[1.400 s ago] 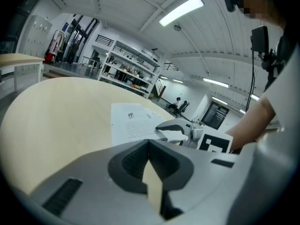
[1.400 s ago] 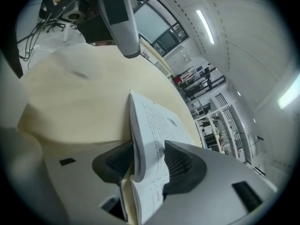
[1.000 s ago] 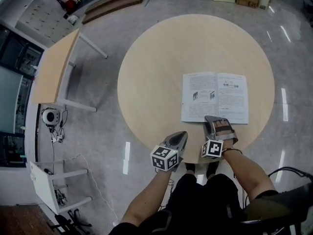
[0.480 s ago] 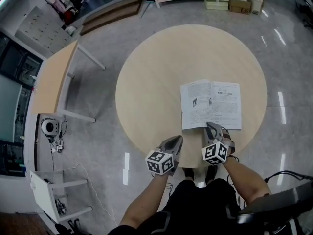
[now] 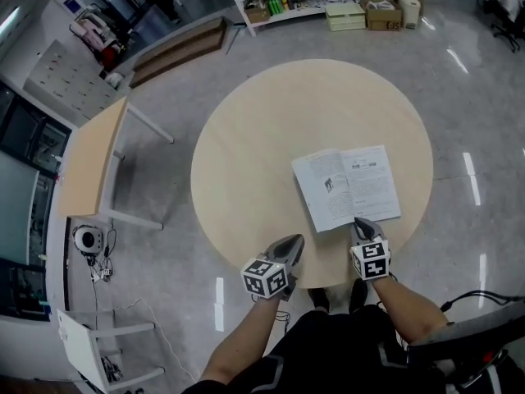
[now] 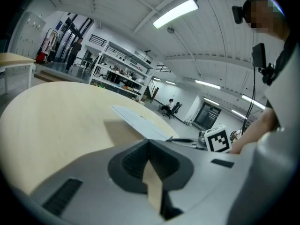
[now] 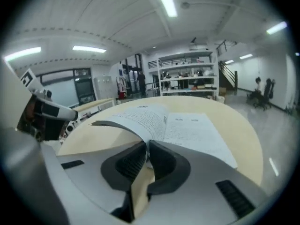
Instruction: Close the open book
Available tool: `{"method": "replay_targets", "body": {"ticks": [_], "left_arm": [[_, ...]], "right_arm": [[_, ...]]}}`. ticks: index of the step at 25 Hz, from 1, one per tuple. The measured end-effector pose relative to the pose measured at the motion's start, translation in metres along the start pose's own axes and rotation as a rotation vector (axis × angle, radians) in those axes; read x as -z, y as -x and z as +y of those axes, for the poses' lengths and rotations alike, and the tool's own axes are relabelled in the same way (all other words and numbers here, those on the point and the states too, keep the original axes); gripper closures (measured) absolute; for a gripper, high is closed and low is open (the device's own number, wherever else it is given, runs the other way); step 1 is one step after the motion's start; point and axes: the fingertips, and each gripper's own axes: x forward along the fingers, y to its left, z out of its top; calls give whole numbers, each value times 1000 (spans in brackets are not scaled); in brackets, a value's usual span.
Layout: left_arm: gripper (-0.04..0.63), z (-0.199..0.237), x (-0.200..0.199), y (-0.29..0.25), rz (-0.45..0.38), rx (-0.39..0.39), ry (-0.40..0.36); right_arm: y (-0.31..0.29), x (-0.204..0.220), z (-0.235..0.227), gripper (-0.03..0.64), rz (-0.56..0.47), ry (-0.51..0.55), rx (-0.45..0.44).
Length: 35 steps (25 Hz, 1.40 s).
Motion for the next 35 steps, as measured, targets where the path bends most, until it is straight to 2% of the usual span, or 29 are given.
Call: {"method": "replay_targets", "body": {"ticks": [3,10,16,23,30,35], "left_arm": [[598,-4,1,2,8,4,-9],[598,-25,-9,-11,22,43,-39],[598,-42,-5,-19,45,78,-35],[598,-52,-3,-25,57,92,-43],[598,-58,-2,-28,55,88,-43],[598,-59,0,-32,64,85,-39]], "right_arm": [[4,7,-4,594,9,-135,3],[15,15,-25,597,39,-226,33],[27,22,-34,598,48,-260,46],[30,28,-38,598,63,-410,34],[35,52,-54,597,118,-586,70],[33,54,-56,598,129,-664,49]]}}
